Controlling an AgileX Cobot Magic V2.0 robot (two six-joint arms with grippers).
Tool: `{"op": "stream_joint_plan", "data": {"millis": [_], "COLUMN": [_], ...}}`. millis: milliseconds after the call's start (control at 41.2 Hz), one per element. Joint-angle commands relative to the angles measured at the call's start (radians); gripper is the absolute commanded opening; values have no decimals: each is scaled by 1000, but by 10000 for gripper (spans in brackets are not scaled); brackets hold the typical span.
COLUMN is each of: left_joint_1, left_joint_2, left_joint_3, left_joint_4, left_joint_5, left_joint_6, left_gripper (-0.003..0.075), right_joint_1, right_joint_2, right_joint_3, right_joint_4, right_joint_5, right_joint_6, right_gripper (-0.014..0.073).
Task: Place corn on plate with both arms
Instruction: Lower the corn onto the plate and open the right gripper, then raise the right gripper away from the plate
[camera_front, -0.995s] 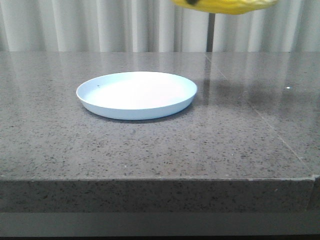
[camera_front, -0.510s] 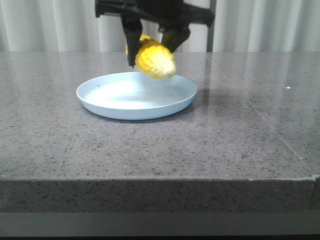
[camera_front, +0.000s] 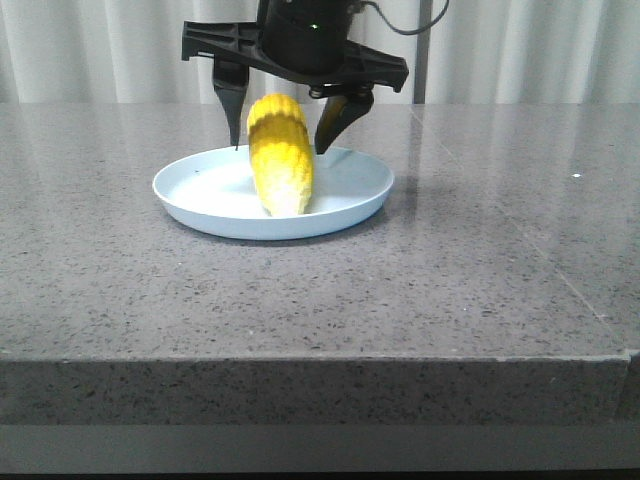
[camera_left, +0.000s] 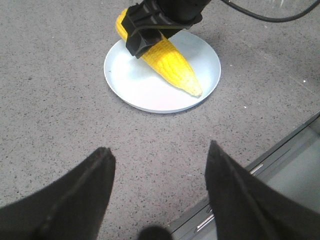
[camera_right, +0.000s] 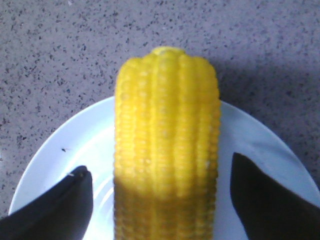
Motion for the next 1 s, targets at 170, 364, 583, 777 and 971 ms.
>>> {"op": "stream_joint_plan", "data": {"millis": [170, 364, 583, 777, 971], "left_joint_1": [-7, -7, -7, -7, -7], "left_joint_2": [-1, -1, -1, -1, -1], "left_joint_3": [-26, -26, -26, -26, -26], "left_joint_4": [-10, -10, -10, -10, -10], "left_joint_5": [-75, -75, -75, -75, -75], "left_joint_6": [-10, -10, -10, -10, -10], "left_gripper": [400, 400, 400, 400, 400], "right_joint_1": [-4, -4, -63, -160, -179], "right_joint_2": [-132, -270, -466, -667, -899], "right_joint_3": [-35, -26, 81, 275, 482], "right_joint_4": [-41, 1, 213, 283, 271], "right_joint_5": [-15, 90, 159, 131, 129], "right_joint_6": [-75, -371, -752, -795, -795], "right_gripper": [622, 622, 619, 612, 612]}}
